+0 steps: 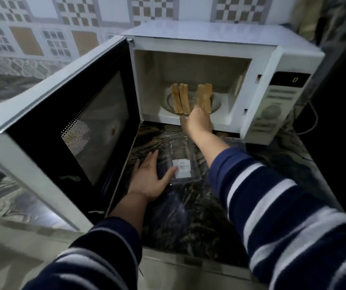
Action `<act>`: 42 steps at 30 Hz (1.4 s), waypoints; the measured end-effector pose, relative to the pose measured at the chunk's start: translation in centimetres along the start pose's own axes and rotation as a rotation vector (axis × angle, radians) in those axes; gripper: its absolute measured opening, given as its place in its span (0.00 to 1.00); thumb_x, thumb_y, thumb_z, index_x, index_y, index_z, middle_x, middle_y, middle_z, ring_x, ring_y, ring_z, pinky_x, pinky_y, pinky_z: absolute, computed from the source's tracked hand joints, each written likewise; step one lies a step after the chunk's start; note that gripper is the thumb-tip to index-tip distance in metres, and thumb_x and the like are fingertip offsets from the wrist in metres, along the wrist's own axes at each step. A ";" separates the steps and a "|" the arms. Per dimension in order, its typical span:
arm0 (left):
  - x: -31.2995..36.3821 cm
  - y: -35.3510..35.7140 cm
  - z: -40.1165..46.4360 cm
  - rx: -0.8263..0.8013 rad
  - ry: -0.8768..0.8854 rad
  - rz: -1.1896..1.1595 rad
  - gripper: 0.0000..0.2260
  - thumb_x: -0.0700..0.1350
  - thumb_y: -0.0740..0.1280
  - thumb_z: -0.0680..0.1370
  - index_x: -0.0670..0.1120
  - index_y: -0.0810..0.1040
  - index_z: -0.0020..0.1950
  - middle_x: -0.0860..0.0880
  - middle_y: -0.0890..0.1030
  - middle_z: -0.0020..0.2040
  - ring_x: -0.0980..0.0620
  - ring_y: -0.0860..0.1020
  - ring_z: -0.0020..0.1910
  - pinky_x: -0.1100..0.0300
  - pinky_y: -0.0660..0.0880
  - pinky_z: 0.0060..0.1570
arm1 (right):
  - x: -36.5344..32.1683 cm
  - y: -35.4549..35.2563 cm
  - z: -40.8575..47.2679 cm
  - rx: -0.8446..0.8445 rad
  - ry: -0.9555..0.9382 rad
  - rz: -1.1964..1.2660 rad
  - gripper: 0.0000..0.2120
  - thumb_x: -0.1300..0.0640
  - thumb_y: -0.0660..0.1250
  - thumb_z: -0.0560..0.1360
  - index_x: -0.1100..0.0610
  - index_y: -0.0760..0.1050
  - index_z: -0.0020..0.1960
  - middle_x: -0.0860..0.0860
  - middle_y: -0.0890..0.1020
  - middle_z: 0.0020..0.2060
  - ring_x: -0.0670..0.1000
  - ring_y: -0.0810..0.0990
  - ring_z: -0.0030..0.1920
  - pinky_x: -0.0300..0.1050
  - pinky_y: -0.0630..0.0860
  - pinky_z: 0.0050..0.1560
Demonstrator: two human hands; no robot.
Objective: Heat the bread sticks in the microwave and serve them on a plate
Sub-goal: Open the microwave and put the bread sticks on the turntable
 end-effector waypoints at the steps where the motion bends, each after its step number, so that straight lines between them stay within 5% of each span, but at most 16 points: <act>1: -0.1 -0.2 0.0 0.014 -0.023 -0.036 0.37 0.67 0.53 0.76 0.46 0.54 0.78 0.45 0.61 0.77 0.51 0.57 0.76 0.51 0.50 0.75 | 0.2 0.4 -0.9 -0.037 -0.006 -0.019 0.13 0.59 0.54 0.82 0.61 0.70 0.64 0.58 0.76 0.61 0.58 0.76 0.60 0.47 0.71 0.51; 5: 0.7 -1.7 -0.6 0.070 -0.046 -0.140 0.30 0.62 0.57 0.78 0.49 0.58 0.76 0.44 0.70 0.71 0.45 0.69 0.69 0.51 0.67 0.67 | 1.7 1.0 -6.1 -0.160 0.010 -0.058 0.18 0.65 0.57 0.79 0.62 0.66 0.69 0.61 0.74 0.64 0.60 0.74 0.63 0.49 0.72 0.58; 11: 1.9 -1.9 -1.6 0.025 -0.055 -0.339 0.28 0.50 0.65 0.78 0.49 0.60 0.76 0.43 0.72 0.70 0.43 0.71 0.67 0.52 0.68 0.67 | 4.7 2.2 -11.8 -0.266 0.070 -0.001 0.27 0.65 0.58 0.77 0.57 0.56 0.74 0.63 0.68 0.68 0.62 0.68 0.68 0.51 0.66 0.68; 17: 1.3 -1.0 -3.4 -0.016 -0.157 -0.314 0.24 0.50 0.67 0.77 0.47 0.66 0.71 0.43 0.79 0.61 0.42 0.76 0.62 0.54 0.72 0.59 | 6.4 2.0 -14.9 -0.226 0.039 0.036 0.29 0.68 0.59 0.75 0.57 0.58 0.74 0.60 0.73 0.66 0.60 0.72 0.65 0.43 0.68 0.57; 21: 0.7 -0.2 -3.6 -0.014 -0.279 -0.495 0.20 0.49 0.69 0.76 0.44 0.73 0.66 0.42 0.80 0.58 0.41 0.79 0.57 0.50 0.76 0.57 | 7.3 1.8 -15.4 -0.148 0.072 -0.049 0.18 0.65 0.58 0.77 0.61 0.71 0.66 0.59 0.76 0.63 0.60 0.74 0.64 0.46 0.71 0.61; 24: 0.2 0.5 -3.5 -0.006 -0.354 -0.609 0.21 0.46 0.70 0.75 0.43 0.72 0.66 0.40 0.81 0.56 0.41 0.81 0.53 0.47 0.79 0.53 | 8.6 1.4 -15.1 -0.068 0.174 0.064 0.14 0.63 0.59 0.79 0.62 0.72 0.64 0.59 0.77 0.63 0.59 0.74 0.64 0.44 0.70 0.59; 29: -0.9 1.5 -3.4 -0.016 -0.490 -0.796 0.15 0.36 0.69 0.74 0.39 0.75 0.61 0.41 0.81 0.42 0.51 0.79 0.31 0.58 0.79 0.31 | 10.1 2.7 -14.2 -0.055 0.334 0.321 0.15 0.68 0.64 0.75 0.60 0.75 0.61 0.59 0.80 0.58 0.59 0.80 0.56 0.48 0.77 0.57; 35: -1.3 1.8 -4.3 -0.021 -0.615 -0.958 0.09 0.31 0.69 0.74 0.41 0.73 0.49 0.37 0.79 0.41 0.51 0.77 0.29 0.65 0.76 0.23 | 10.9 3.9 -14.0 -0.153 0.380 0.384 0.11 0.66 0.67 0.72 0.62 0.79 0.54 0.58 0.84 0.48 0.55 0.84 0.47 0.50 0.82 0.48; 38: -1.5 1.5 -4.4 0.009 -0.633 -0.956 0.09 0.30 0.70 0.72 0.41 0.73 0.44 0.39 0.78 0.36 0.51 0.77 0.29 0.65 0.76 0.21 | 10.6 3.2 -14.0 -0.141 0.408 0.145 0.13 0.66 0.72 0.70 0.59 0.80 0.54 0.54 0.83 0.49 0.54 0.83 0.51 0.45 0.81 0.51; 42: -1.7 1.4 -4.3 0.023 -0.609 -0.855 0.07 0.34 0.71 0.73 0.40 0.75 0.47 0.42 0.79 0.35 0.51 0.78 0.29 0.62 0.78 0.25 | 10.3 3.5 -14.4 -0.173 0.411 0.437 0.13 0.66 0.64 0.75 0.62 0.78 0.59 0.60 0.82 0.54 0.57 0.84 0.50 0.49 0.82 0.49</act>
Point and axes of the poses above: each hand's wrist, its own z-axis towards the middle knuckle, its own y-axis out of the palm, x = y × z, the point moved 10 cm from there along z, towards the middle knuckle
